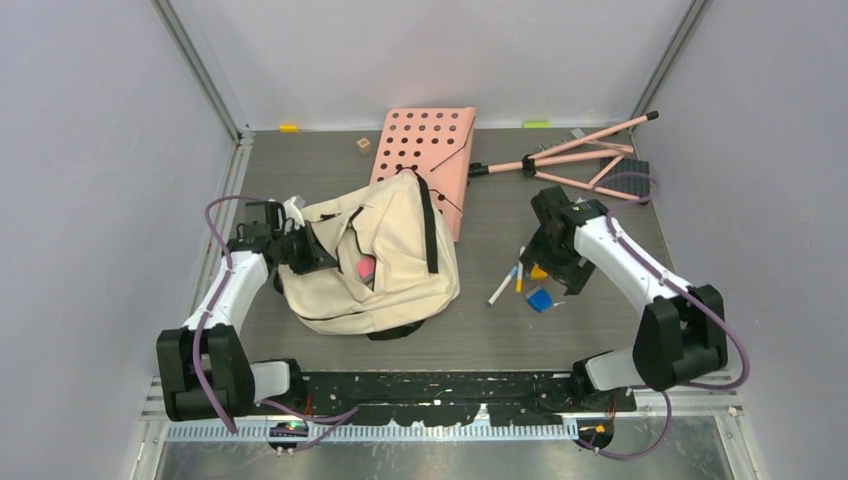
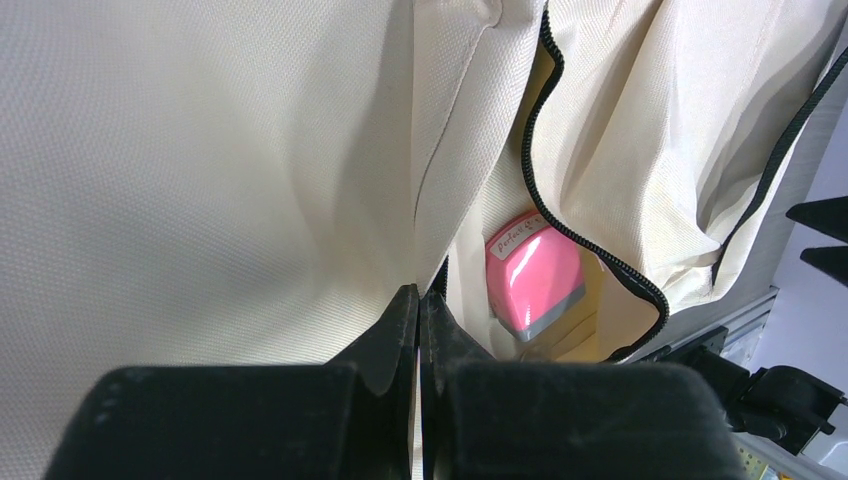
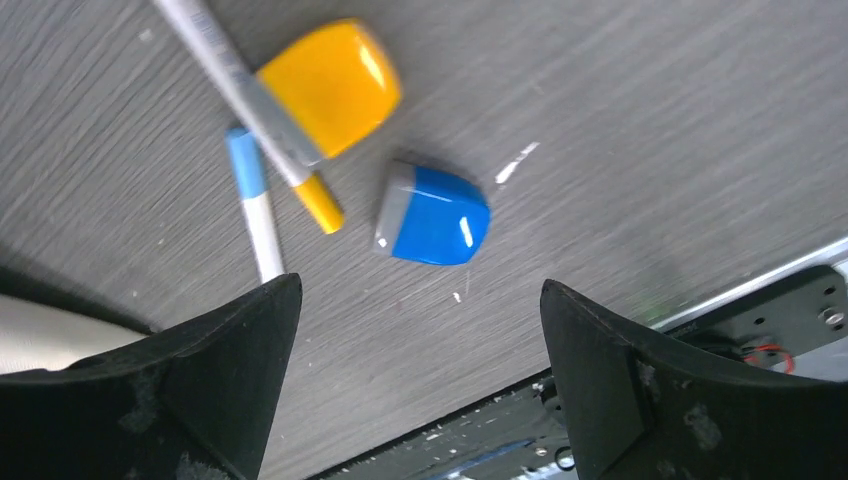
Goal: Pack the student bag
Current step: Pick up the stationery from the center of the board.
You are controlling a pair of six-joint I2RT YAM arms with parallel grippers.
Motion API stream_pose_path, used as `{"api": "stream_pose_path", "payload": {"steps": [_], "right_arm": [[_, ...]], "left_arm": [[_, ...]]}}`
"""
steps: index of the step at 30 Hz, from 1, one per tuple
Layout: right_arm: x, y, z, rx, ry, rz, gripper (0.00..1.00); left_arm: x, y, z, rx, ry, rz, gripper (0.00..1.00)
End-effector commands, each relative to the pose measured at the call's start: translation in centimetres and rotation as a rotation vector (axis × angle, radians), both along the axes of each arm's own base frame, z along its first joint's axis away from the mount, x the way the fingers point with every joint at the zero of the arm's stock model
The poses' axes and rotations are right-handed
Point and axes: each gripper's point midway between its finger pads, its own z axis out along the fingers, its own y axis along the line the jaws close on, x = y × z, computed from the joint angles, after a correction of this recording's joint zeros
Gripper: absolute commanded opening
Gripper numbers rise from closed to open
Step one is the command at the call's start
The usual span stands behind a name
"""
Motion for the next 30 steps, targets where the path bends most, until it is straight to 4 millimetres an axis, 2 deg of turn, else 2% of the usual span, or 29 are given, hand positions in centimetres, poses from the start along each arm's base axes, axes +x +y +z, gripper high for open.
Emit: {"api": "stream_pose_path", "payload": {"steps": [1, 4, 9, 20, 30], "right_arm": [[-0.3, -1.3, 0.2, 0.048, -0.104, -0.212, 0.95], [-1.2, -1.5, -1.3, 0.076, -0.068, -0.230, 0.95], [-1.4, -1.1, -3.3, 0.094, -0.012, -0.204, 0.92], [-0.4, -0.6, -5.7, 0.102, 0.015, -0.153, 0.89], [-1.1, -0.1, -7.6, 0.113, 0.088, -0.130, 0.82]], "left_arm": [[-0.4, 0.4, 0.1, 0.013, -0.005, 0.016, 0.00], [-0.3, 0.3, 0.0, 0.007, -0.001, 0.008, 0.00], [-0.3, 0.1, -0.2, -0.004, 0.007, 0.000, 0.00], [-0.4, 0.0, -0.2, -0.007, 0.001, -0.003, 0.00], [-0.5, 0.1, -0.3, -0.004, 0.002, -0.004, 0.00]]}}
